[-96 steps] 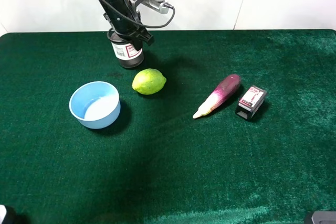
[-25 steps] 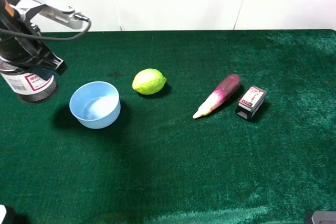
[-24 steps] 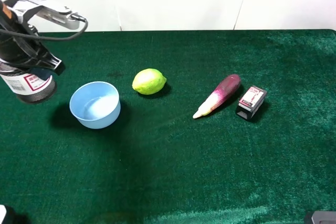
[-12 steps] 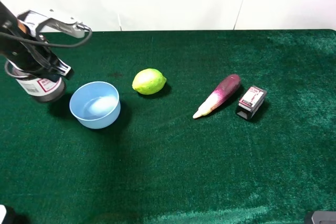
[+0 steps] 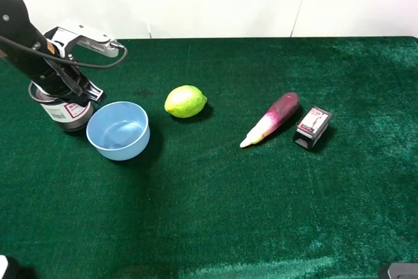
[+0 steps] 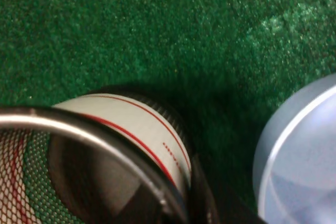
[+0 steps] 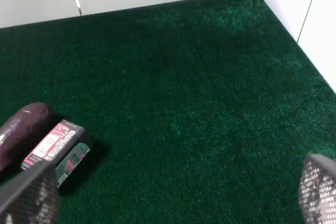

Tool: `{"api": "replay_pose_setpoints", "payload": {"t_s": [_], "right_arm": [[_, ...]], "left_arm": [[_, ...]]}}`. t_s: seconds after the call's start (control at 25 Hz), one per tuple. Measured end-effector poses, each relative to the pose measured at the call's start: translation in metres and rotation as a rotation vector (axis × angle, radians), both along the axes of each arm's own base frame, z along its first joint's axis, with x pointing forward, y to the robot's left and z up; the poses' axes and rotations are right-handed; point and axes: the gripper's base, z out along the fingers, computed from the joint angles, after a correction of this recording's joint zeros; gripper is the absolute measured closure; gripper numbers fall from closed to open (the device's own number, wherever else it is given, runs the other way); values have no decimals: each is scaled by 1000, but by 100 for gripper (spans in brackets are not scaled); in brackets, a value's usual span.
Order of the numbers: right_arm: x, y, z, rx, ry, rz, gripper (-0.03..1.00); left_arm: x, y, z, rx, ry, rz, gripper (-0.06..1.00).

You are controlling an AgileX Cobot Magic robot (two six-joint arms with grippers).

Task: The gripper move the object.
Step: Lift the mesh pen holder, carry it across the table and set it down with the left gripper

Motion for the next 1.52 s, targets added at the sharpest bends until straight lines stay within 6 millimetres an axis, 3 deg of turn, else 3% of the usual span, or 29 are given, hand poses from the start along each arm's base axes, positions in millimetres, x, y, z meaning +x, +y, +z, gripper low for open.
{"api": "replay_pose_setpoints", "payload": {"t_s": [0.48, 0.72, 0.84, 1.24, 1.52], "right_arm": [[0, 0, 0, 0, 0, 0, 27], [0, 0, 0, 0, 0, 0, 27], [0, 0, 0, 0, 0, 0, 27], [0, 0, 0, 0, 0, 0, 27], [0, 0, 0, 0, 0, 0, 27]], "left_arm": [[-2, 1, -2, -6, 21, 44, 82], [-3, 1, -2, -4, 29, 52, 50], [-3, 1, -2, -6, 32, 61, 41], [-5, 2, -1, 3, 52, 67, 38], [-13, 5, 27, -14, -12, 71, 38]]}}
